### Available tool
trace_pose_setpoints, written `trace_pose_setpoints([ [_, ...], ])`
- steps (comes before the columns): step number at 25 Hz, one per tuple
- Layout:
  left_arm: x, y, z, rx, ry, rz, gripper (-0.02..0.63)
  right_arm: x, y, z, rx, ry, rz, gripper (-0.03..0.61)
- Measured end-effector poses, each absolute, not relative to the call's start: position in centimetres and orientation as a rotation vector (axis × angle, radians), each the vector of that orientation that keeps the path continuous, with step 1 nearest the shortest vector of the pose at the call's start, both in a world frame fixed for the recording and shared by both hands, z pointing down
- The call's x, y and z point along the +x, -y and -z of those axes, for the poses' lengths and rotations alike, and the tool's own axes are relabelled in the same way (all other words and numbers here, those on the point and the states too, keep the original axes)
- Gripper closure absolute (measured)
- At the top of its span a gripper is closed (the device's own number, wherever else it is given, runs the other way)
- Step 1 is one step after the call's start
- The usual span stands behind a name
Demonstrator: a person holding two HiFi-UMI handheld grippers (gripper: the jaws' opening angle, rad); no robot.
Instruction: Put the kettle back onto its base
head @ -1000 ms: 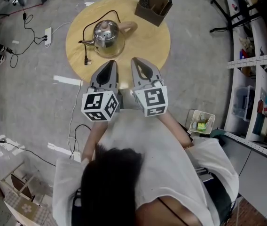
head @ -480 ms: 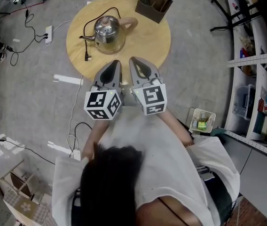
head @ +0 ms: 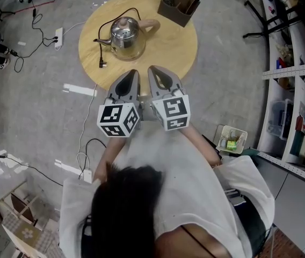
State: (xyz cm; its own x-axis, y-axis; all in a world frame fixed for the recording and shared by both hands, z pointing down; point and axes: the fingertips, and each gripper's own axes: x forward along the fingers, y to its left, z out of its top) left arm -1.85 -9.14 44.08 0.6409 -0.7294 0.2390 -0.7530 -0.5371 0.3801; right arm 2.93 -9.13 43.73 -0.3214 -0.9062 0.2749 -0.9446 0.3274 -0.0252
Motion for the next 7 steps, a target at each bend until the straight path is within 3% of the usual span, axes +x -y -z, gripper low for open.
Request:
trace_pose_setpoints([
  [7, -1.98, 9.02, -44.38, 2.408, 1.167, -0.081, 0.580, 2.58, 9.04, -44.28, 1.680, 2.383, -0.292, 0.552],
])
